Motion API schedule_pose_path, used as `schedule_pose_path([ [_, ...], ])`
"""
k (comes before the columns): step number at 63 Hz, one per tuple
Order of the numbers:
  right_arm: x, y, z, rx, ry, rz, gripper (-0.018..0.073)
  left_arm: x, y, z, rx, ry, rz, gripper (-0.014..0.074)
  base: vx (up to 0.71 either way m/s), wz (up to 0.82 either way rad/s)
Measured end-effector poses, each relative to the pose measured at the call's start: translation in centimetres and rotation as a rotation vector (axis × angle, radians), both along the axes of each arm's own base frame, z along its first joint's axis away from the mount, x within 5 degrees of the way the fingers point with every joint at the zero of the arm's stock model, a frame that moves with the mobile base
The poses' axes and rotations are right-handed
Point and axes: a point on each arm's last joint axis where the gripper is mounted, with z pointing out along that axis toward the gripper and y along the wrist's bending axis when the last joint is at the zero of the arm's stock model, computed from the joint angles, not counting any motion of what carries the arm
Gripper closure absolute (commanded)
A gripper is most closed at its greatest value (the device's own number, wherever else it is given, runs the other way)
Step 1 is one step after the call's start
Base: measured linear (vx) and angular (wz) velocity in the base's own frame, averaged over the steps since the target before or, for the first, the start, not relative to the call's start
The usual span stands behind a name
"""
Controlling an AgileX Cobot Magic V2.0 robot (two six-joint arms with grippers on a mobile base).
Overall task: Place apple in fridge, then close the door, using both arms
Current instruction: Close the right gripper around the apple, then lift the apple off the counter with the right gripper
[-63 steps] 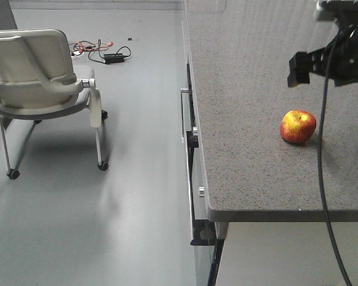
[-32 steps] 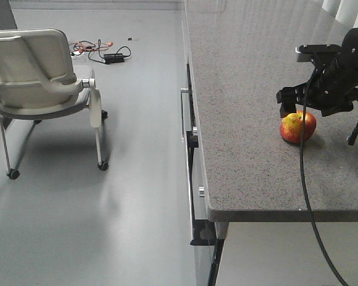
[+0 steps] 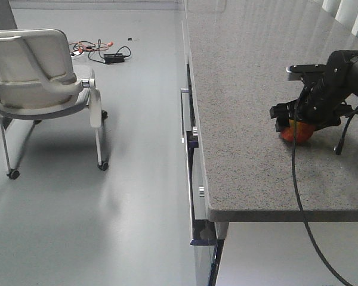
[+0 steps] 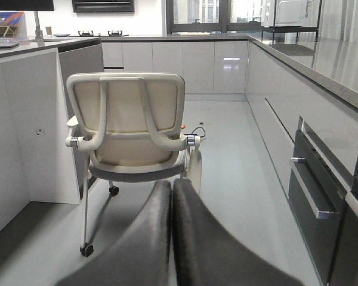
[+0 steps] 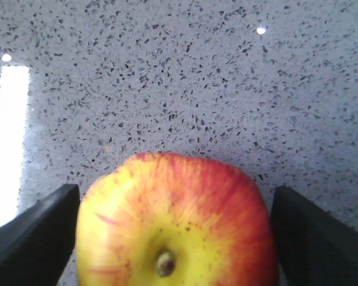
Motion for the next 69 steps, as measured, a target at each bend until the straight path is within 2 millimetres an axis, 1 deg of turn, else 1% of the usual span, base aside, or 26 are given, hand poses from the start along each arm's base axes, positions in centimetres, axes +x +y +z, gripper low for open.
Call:
schedule_pose_path([
  [5, 0.0, 0.0, -0.2, 0.000, 0.004, 0.000, 0.0068, 0.0, 0.0, 0.0, 0.000, 0.000, 0.000, 0.0604, 0.00, 0.00],
  [20, 0.1, 0.0, 0.1, 0.000, -0.001, -0.001, 0.0356, 0.0, 0.0, 0.0, 0.000, 0.000, 0.000, 0.0604, 0.00, 0.00],
  [23, 0.2, 0.0, 0.4, -0.002, -0.006, 0.002, 0.0418, 0.0, 0.0, 0.0, 0.000, 0.000, 0.000, 0.0604, 0.00, 0.00],
  [26, 0.2, 0.0, 1.0, 0.002, -0.017, 0.006, 0.0458, 0.0, 0.0, 0.0, 0.000, 0.000, 0.000, 0.0604, 0.00, 0.00],
  [30, 0.2, 0.1, 2.3, 0.003, -0.040, 0.013, 0.0505, 0.0, 0.0, 0.0, 0.000, 0.000, 0.000, 0.0604, 0.00, 0.00],
  [35, -0.2, 0.3, 5.1, 0.022, -0.093, 0.030, 0.0543, 0.0, 0.0, 0.0, 0.000, 0.000, 0.000, 0.0604, 0.00, 0.00],
  [40, -1.1, 0.7, 8.6, 0.043, -0.162, 0.065, 0.0559, 0.0, 0.0, 0.0, 0.000, 0.000, 0.000, 0.0604, 0.00, 0.00],
  [42, -1.6, 0.9, 10.0, 0.053, -0.189, 0.083, 0.0559, 0.0, 0.0, 0.0, 0.000, 0.000, 0.000, 0.0604, 0.00, 0.00],
  [43, -2.0, 1.0, 11.0, 0.058, -0.208, 0.093, 0.0559, 0.0, 0.0, 0.0, 0.000, 0.000, 0.000, 0.0604, 0.00, 0.00],
  [48, -3.8, 1.6, 14.4, 0.095, -0.269, 0.152, 0.0557, 0.0, 0.0, 0.0, 0.000, 0.000, 0.000, 0.0604, 0.00, 0.00],
  [52, -6.0, 2.1, 17.6, 0.128, -0.325, 0.202, 0.0557, 0.0, 0.0, 0.0, 0.000, 0.000, 0.000, 0.0604, 0.00, 0.00],
  [56, -7.8, 2.7, 20.0, 0.158, -0.372, 0.253, 0.0556, 0.0, 0.0, 0.0, 0.000, 0.000, 0.000, 0.0604, 0.00, 0.00],
  [62, -11.6, 3.6, 23.9, 0.198, -0.449, 0.335, 0.0557, 0.0, 0.0, 0.0, 0.000, 0.000, 0.000, 0.0604, 0.00, 0.00],
  [64, -12.6, 3.8, 24.8, 0.206, -0.465, 0.356, 0.0557, 0.0, 0.0, 0.0, 0.000, 0.000, 0.000, 0.0604, 0.00, 0.00],
  [67, -14.7, 4.1, 26.3, 0.215, -0.505, 0.389, 0.0557, 0.0, 0.0, 0.0, 0.000, 0.000, 0.000, 0.0604, 0.00, 0.00],
  [69, -15.8, 4.2, 26.9, 0.218, -0.524, 0.410, 0.0557, 0.0, 0.0, 0.0, 0.000, 0.000, 0.000, 0.0604, 0.00, 0.00],
])
